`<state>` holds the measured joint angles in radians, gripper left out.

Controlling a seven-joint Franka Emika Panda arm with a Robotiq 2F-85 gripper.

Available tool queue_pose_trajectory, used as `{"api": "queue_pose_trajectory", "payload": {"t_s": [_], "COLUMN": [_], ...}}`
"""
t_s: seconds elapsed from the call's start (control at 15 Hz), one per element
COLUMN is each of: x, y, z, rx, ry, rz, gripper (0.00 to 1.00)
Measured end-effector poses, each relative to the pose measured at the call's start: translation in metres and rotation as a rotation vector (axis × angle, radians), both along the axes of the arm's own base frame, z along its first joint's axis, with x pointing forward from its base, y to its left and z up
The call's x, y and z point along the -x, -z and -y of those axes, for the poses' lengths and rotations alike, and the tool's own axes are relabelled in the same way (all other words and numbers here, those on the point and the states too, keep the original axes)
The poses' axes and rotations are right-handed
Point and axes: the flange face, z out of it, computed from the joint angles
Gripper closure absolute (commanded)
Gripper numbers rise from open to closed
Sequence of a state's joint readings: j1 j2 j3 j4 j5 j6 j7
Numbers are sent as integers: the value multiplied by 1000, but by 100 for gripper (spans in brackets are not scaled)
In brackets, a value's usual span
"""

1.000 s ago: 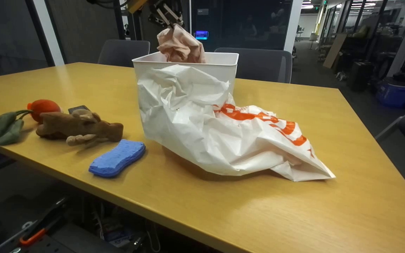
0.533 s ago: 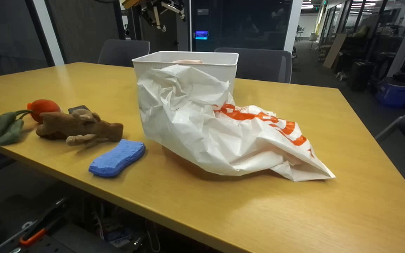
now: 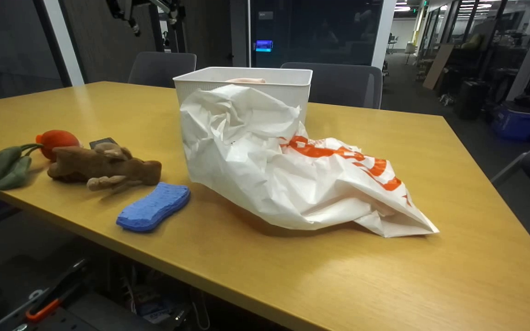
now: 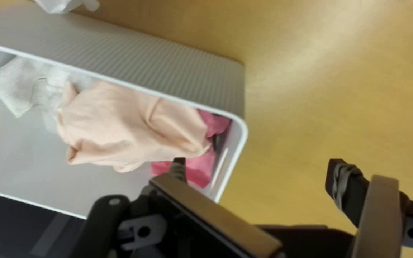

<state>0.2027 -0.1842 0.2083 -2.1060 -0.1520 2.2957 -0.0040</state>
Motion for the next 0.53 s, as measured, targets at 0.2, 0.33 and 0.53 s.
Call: {"api": "queue_pose_trajectory", "payload": {"t_s": [0.2,0.33,0.53], "x": [52,80,112], "y": [17,38,72], "z": [-20,-31,-45], "rx": [-41,-71,-90], "ry": [-85,-145,-223], "rz": [-75,-136,-203], "gripper": [0,0,0]}}
